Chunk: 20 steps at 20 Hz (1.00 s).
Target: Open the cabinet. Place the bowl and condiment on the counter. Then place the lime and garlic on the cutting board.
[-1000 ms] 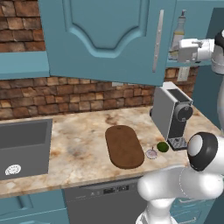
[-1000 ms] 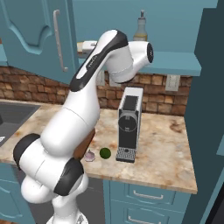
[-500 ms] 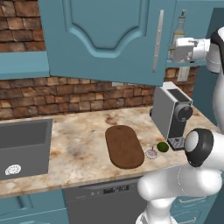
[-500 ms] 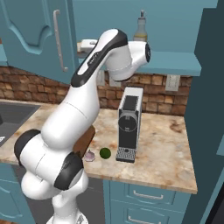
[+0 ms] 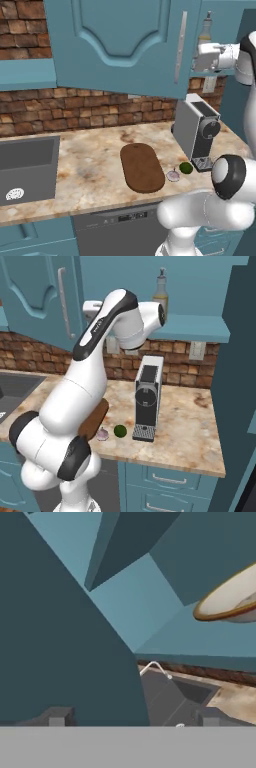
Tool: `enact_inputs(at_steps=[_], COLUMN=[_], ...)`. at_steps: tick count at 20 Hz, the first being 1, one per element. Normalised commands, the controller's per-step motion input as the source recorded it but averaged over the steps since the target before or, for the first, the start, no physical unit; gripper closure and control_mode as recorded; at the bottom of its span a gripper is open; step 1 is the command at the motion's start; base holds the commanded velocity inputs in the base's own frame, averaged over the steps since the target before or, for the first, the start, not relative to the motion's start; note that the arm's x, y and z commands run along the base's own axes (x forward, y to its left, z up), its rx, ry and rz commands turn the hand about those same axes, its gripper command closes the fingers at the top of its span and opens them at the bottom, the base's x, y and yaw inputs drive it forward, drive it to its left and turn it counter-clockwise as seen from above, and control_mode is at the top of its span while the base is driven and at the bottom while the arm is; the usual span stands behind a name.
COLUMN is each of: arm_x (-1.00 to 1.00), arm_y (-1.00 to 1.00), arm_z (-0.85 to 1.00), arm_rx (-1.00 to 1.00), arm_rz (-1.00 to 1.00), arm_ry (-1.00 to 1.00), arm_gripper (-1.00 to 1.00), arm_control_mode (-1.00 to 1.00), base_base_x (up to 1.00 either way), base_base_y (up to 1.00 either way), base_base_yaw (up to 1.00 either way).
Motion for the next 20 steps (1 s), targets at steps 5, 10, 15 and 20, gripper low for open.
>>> enact_inputs(at_steps=[5,10,15,20], arm_x=[-0.59,-0.56,-0.65,-0.72], arm_y=[0.22,0.36,0.47,0.55], arm_z=[0.0,0.0,0.0,0.0], arm_rx=[0.0,0.0,0.0,0.0], arm_rz=[0.06,0.07,0.06,0.03], arm_ry=[0.0,0.0,0.0,0.0], arm_gripper=[-1.0,-1.0,-1.0,-1.0], arm_control_mode=[-1.0,-1.0,-1.0,-1.0], base_base_x=[0.0,0.0,0.0,0.0], base_base_y=[0.0,0.0,0.0,0.0], base_base_yaw=[0.0,0.0,0.0,0.0])
